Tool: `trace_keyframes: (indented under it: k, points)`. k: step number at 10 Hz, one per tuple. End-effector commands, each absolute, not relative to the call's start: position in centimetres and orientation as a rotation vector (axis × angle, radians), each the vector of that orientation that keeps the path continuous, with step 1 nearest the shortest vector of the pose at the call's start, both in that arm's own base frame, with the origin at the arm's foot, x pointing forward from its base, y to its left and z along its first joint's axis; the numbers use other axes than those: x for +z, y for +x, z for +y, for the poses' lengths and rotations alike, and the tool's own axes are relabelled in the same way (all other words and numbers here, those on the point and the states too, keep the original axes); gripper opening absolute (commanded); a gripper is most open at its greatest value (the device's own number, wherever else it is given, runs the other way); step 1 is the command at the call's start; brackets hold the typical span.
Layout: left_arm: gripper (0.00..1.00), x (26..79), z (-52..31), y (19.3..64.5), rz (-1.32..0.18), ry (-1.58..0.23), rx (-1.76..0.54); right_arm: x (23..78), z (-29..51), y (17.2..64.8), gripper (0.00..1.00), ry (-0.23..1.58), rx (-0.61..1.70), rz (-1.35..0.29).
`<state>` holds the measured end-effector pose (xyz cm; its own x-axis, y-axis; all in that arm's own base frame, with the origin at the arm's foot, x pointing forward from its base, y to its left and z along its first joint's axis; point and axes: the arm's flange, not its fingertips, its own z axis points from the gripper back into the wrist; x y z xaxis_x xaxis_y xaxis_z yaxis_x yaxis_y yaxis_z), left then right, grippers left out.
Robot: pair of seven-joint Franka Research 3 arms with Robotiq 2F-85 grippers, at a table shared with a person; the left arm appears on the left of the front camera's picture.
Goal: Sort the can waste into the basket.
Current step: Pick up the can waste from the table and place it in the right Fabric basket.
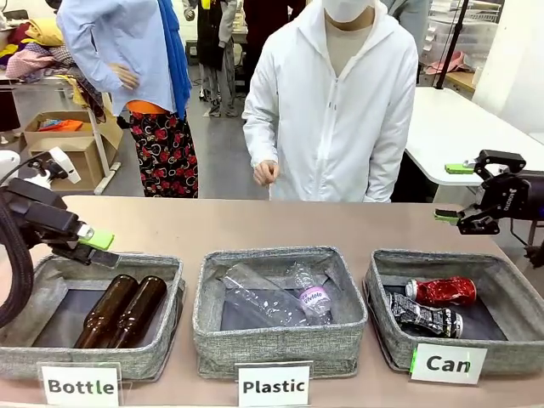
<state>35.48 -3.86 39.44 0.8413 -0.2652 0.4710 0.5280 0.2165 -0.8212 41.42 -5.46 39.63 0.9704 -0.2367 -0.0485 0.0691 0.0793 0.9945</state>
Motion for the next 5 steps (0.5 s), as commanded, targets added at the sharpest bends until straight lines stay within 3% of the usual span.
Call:
trace_keyframes:
  k: [1, 5]
  points:
    - [1.0, 39.45, -3.68, 35.31, -0.256, -1.245, -0.575, 40.34, -5.33, 42.38, 1.0, 1.439, -0.13, -0.061]
    - [1.0, 39.45, -3.68, 35.31, -0.256, -1.245, -0.575, 40.34, -5.33, 42.38, 1.0, 1.439, -0.13, -0.061]
